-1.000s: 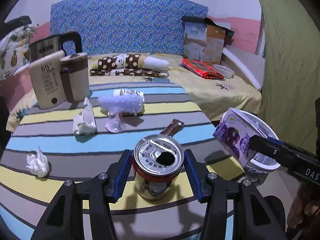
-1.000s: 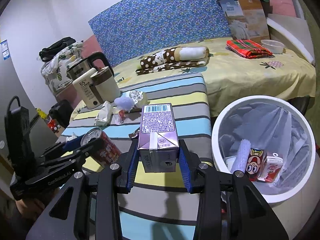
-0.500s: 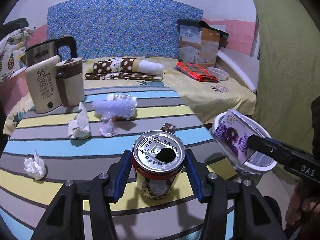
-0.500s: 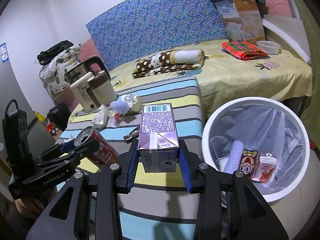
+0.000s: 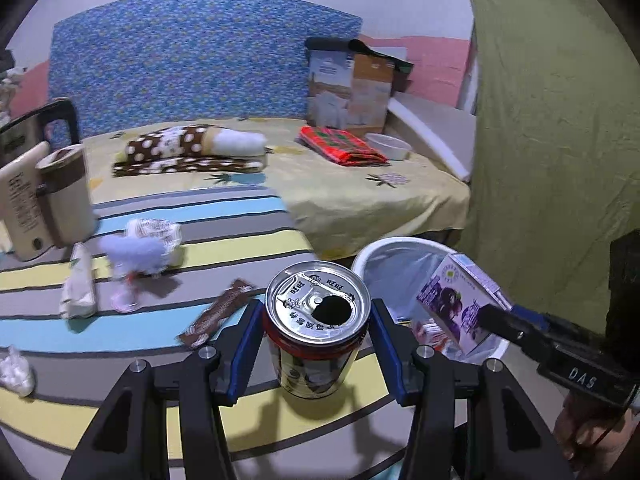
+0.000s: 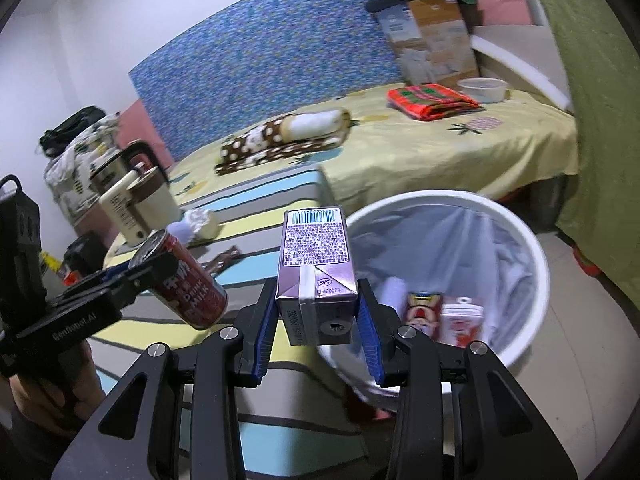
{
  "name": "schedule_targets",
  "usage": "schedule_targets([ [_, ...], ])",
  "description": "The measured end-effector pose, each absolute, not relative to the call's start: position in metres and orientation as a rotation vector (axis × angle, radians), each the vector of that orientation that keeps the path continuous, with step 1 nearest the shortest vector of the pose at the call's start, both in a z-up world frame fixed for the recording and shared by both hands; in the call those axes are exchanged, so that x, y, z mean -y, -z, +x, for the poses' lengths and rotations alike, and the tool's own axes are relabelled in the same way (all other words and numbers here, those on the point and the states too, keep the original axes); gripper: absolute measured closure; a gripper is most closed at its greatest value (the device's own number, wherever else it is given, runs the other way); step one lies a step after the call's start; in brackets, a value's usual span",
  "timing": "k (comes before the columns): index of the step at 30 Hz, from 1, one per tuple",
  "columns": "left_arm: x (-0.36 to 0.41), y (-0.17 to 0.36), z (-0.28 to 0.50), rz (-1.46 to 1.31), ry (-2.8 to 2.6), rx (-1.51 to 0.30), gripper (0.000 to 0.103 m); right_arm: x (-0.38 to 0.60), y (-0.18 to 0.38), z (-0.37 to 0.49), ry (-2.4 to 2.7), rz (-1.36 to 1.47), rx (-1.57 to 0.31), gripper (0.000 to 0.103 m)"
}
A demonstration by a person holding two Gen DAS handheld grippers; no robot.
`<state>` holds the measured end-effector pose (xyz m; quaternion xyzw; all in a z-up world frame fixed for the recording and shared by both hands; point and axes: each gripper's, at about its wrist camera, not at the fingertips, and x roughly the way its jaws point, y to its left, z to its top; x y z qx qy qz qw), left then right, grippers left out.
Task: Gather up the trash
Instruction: 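Carry the red can and purple carton over the white bin with both tools, then open both tools to drop the can and carton into the bin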
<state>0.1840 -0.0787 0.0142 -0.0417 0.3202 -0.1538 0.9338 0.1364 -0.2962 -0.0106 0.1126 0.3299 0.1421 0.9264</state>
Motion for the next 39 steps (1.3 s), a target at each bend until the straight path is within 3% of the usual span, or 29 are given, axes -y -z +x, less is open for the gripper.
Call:
schedule_targets([
  [19, 0.166, 0.004, 0.236, -0.083, 0.466, -0.684, 0.050, 0.339, 0.025, 0.141, -0.170, 0.275, -0.705, 0.063],
  [29, 0.177, 0.032, 0.257, -0.104, 0.503, -0.764, 0.050, 0.347, 0.036, 0.146, -0.143, 0.275, -0.747, 0.063],
  [39, 0.168, 0.027, 0.251, -0.108, 0.465, -0.739, 0.048, 0.345, 0.044, 0.151, -0.131, 0.255, -0.819, 0.062],
])
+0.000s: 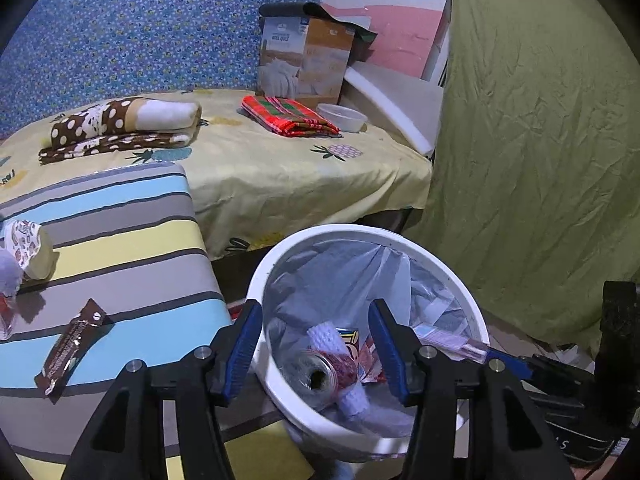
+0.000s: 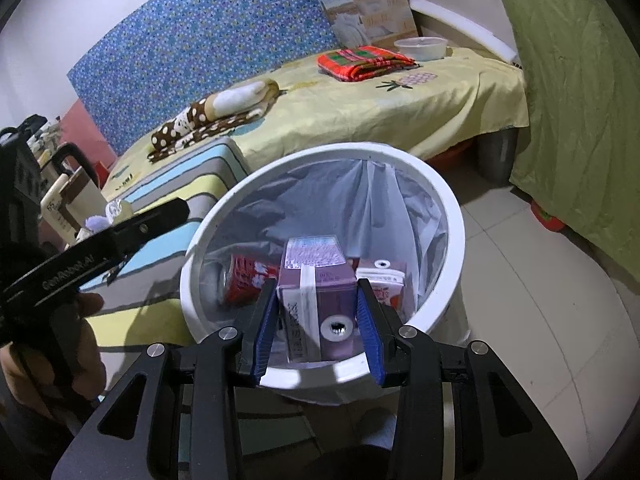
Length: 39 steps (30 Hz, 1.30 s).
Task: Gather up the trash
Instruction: 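Open both tools to drop the can and carton into the bin, then move both open tools back from the bin to the table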
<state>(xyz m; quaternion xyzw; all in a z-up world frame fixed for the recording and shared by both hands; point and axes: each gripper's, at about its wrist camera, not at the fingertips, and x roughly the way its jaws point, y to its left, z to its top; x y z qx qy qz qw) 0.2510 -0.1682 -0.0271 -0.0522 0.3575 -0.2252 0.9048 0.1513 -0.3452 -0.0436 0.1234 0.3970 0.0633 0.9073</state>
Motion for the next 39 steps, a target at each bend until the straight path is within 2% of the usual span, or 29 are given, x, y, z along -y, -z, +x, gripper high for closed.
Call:
schedule_targets([
  [2, 0.165, 0.026, 0.249, -0.110, 0.463, -0.741, 0.048, 0.344, 0.042, 0.150, -0.122, 0.244, -0.823, 0.062],
  [6, 0.158, 0.022, 0.241, -0.116, 0.456, -0.736, 0.048, 0.346, 0.038, 0.147, -0.110, 0.243, -0.811, 0.055],
  [24, 0.111, 0.000, 0.180, -0.095, 0.358, -0.701, 0.048, 0.316, 0.010, 0.125, -0.199, 0.205, -0.719, 0.055],
  [39, 0.068, -0.003, 0.138, -0.091, 0.256, -0.658, 0.048, 0.273, 0.010, 0.117, -0.336, 0.163, -0.708, 0.055],
])
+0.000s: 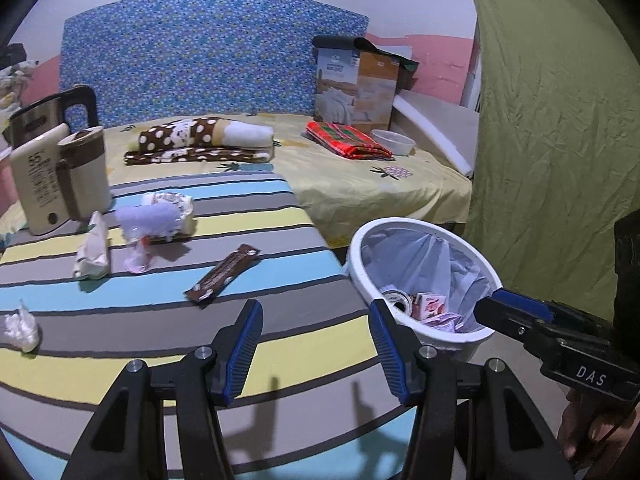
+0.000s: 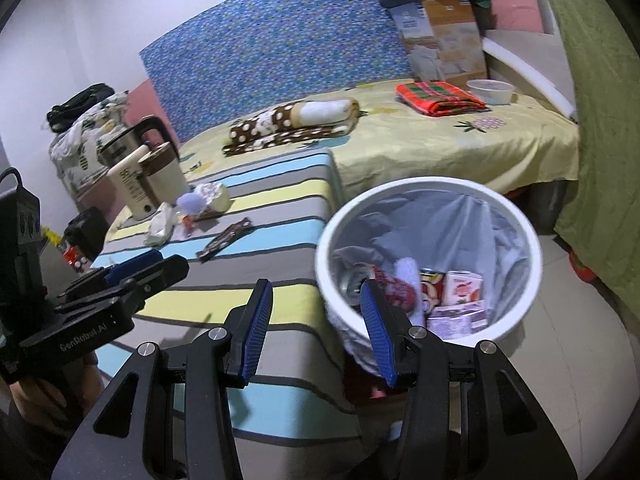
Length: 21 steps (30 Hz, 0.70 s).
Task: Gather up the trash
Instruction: 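Move both open tools back from the bin to the table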
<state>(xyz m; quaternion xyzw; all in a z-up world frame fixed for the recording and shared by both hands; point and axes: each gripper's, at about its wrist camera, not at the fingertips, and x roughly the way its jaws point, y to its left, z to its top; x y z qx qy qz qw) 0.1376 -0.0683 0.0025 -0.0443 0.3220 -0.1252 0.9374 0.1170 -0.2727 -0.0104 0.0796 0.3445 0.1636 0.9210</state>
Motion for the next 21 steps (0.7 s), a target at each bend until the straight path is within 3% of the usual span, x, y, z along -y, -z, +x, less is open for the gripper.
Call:
schedule_targets([
  [21, 0.009, 0.009, 0.112, -0.135, 0.101, -0.652, 0.048, 0.226, 0.015, 0.115, -0.459, 0.133, -0.749, 0.055],
])
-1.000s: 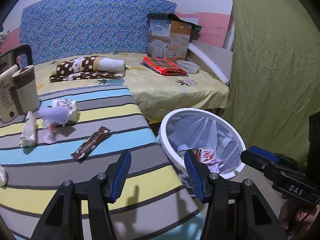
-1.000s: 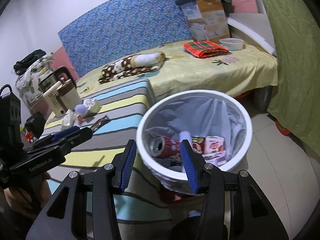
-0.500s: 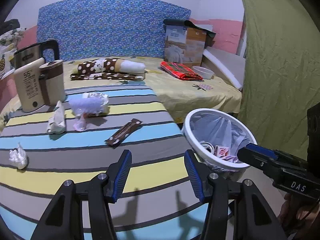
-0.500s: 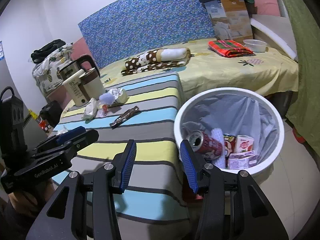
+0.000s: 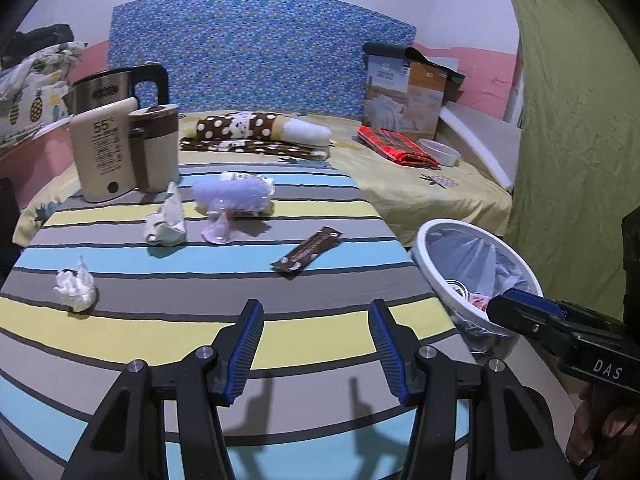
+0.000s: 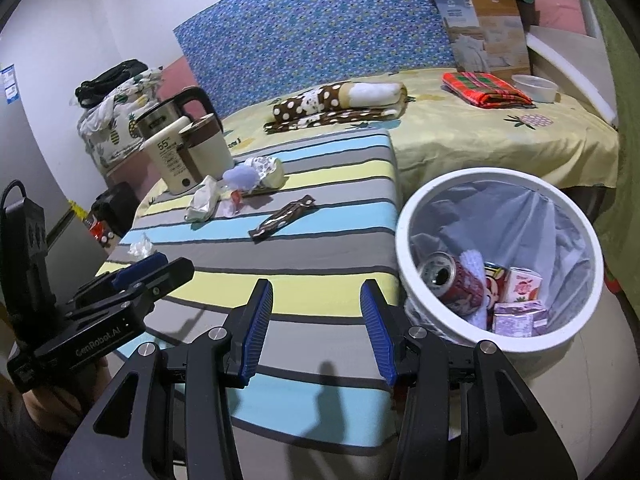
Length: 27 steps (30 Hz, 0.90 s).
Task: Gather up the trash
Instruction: 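Move both open tools back from the bin to the table, then grasp the crumpled white tissue with the left tool while the right tool grasps the white paper cup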
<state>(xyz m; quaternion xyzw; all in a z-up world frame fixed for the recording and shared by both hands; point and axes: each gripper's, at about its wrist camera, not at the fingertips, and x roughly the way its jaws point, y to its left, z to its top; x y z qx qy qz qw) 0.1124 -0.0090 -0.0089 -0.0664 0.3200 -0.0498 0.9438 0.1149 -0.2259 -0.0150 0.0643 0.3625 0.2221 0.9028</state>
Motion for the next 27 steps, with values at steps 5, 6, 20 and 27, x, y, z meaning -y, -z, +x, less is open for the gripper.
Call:
schedule_targets([
  [5, -0.006, 0.011, 0.112, -0.142, 0.059, -0.655, 0.048, 0.216, 0.014, 0.117, -0.482, 0.121, -0.756, 0.055],
  [6, -0.009, 0.011, 0.112, -0.143, 0.050, -0.656, 0.048, 0.214, 0.014, 0.118, -0.487, 0.119, -0.755, 0.055],
  [20, -0.052, 0.014, 0.115, -0.150, -0.082, -0.654, 0.048, 0.183, 0.011, 0.128, -0.538, 0.092, -0.758, 0.055],
  [27, -0.080, 0.019, 0.120, -0.168, -0.137, -0.659, 0.048, 0.171, 0.015, 0.136, -0.532, 0.081, -0.784, 0.055],
])
